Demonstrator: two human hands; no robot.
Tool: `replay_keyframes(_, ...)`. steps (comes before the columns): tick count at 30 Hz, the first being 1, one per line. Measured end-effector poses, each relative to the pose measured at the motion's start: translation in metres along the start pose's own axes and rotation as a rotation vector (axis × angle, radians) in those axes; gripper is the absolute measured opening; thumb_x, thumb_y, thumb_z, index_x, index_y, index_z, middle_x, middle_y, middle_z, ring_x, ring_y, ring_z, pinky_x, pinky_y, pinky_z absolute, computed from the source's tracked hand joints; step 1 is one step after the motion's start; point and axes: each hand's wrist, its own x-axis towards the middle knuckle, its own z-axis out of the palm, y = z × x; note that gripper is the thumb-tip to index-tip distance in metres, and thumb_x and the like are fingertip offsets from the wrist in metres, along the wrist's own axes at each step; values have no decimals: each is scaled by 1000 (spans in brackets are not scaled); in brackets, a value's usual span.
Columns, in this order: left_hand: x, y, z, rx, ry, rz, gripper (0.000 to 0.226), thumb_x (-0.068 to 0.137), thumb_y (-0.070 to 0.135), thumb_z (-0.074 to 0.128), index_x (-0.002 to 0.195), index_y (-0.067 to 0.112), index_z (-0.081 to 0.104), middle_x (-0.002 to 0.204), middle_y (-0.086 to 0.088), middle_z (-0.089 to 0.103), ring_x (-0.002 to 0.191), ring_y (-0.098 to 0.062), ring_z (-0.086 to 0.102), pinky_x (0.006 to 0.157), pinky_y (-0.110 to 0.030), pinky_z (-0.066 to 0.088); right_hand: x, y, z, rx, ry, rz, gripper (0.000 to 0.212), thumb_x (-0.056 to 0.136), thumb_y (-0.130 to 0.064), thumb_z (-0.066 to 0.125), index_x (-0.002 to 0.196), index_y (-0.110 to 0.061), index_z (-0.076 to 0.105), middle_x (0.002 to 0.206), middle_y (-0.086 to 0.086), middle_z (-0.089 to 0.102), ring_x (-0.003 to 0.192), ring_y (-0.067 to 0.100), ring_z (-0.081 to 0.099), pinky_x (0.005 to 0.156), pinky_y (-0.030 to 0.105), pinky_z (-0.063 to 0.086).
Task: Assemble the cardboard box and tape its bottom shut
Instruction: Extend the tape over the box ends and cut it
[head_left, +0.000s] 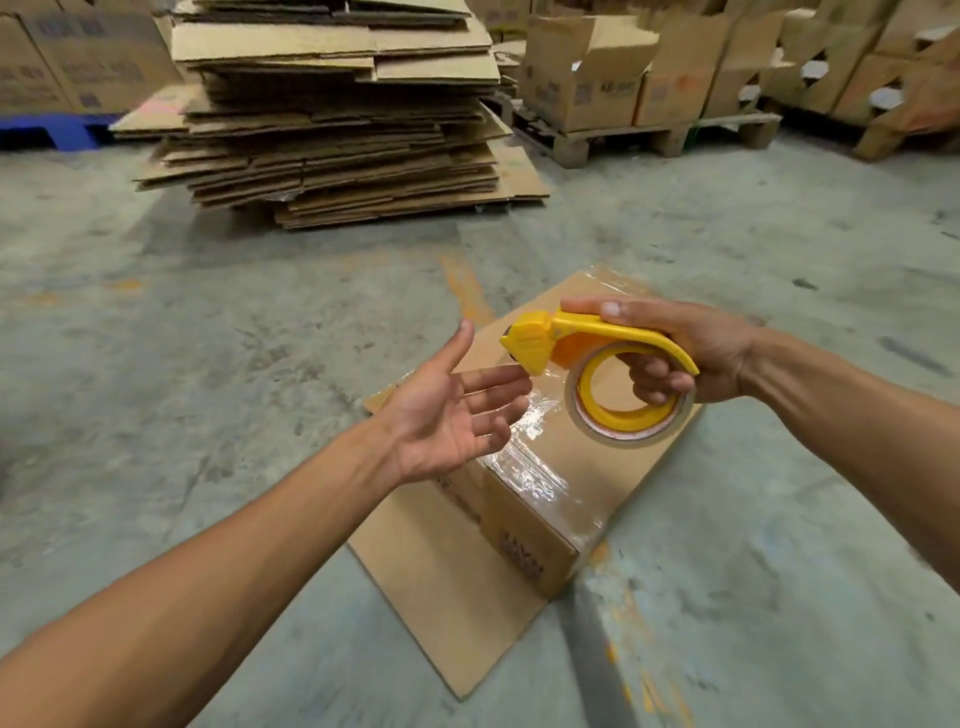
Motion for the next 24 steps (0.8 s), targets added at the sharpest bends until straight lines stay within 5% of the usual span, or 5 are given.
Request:
replay_keyframes(4, -9, 9, -3, -41, 2, -12, 23, 77, 21, 72, 93, 4, 70, 82, -7, 72, 65, -16, 69, 53, -22, 54, 3, -3, 4, -11, 1, 5, 40, 86, -38, 55, 124, -36, 67, 43, 4, 39, 26, 10, 37, 39, 23, 45)
replay_keyframes(7, -7, 12, -8, -39, -3, -24, 24, 75, 13, 71, 98, 5, 68, 83, -10, 74, 67, -18, 72, 58, -25, 56, 5, -3, 6, -48, -1, 20, 41, 87, -38, 54, 127, -36, 64, 44, 5, 39, 26, 11, 39, 40, 23, 46)
replay_keyframes(11, 0, 12, -8, 3, 22, -60, 7, 76, 8, 68, 80, 3, 71, 70, -8, 71, 58, -16, 69, 55, -25, 56, 2, -3, 9, -63, 16, 22, 40, 88, -37, 54, 127, -34, 64, 45, 6, 39, 27, 11, 39, 39, 23, 46)
replay_keyframes(18, 23, 14, -26, 337, 72, -77, 13, 94, 1, 56, 83, 4, 63, 69, -10, 61, 58, -14, 58, 56, -24, 55, -5, 13, 25, -144, -15, 71, 41, 89, -28, 56, 130, -29, 61, 54, 4, 63, 33, 12, 51, 38, 24, 50)
replay_keyframes(24, 41, 34, -58, 599, 157, -57, 18, 95, -2, 53, 83, 9, 59, 62, 0, 60, 48, -5, 54, 61, -20, 52, -24, 29, 23, -167, 32, 92, 38, 87, -26, 63, 124, -32, 68, 53, 15, 56, 37, 21, 52, 40, 28, 51)
